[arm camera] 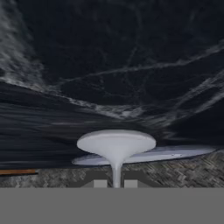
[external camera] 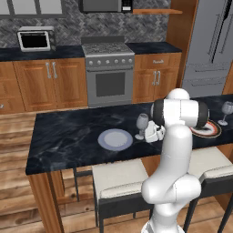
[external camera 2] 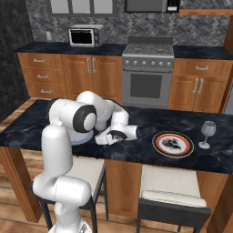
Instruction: Retrieve the wine glasses from the counter and place one next to each plate.
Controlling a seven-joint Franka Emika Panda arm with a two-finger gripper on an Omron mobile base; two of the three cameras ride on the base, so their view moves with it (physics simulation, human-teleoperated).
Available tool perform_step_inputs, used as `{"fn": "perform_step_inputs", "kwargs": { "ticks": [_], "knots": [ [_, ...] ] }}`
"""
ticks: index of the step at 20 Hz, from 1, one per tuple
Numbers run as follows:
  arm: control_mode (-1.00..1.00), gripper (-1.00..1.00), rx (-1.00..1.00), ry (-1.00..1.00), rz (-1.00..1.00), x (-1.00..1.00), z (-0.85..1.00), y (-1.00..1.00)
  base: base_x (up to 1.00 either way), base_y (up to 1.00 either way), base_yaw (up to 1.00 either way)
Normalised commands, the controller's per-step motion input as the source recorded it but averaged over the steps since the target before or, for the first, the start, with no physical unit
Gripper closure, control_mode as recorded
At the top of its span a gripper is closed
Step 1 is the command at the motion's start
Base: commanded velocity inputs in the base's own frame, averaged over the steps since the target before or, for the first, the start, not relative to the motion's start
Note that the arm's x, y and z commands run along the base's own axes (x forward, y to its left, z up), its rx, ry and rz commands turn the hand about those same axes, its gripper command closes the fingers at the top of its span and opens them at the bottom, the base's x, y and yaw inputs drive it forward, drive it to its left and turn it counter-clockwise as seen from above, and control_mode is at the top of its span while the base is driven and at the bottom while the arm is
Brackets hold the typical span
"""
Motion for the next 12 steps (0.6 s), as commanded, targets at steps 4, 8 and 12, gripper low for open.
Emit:
{"fn": "perform_step_inputs", "kwargs": {
  "ticks": [4, 8, 12],
  "knots": [
    [-1.00, 1.00, 0.00, 0.00, 0.00, 0.12, -0.32, -0.05, 0.00, 0.00, 0.00],
    [-1.00, -1.00, -0.01, 0.00, 0.00, 0.17, -0.31, 0.00, 0.00, 0.00, 0.00],
    [-1.00, -1.00, 0.00, 0.01, 0.00, 0.00, -0.15, -0.04, 0.00, 0.00, 0.00]
  ]
}}
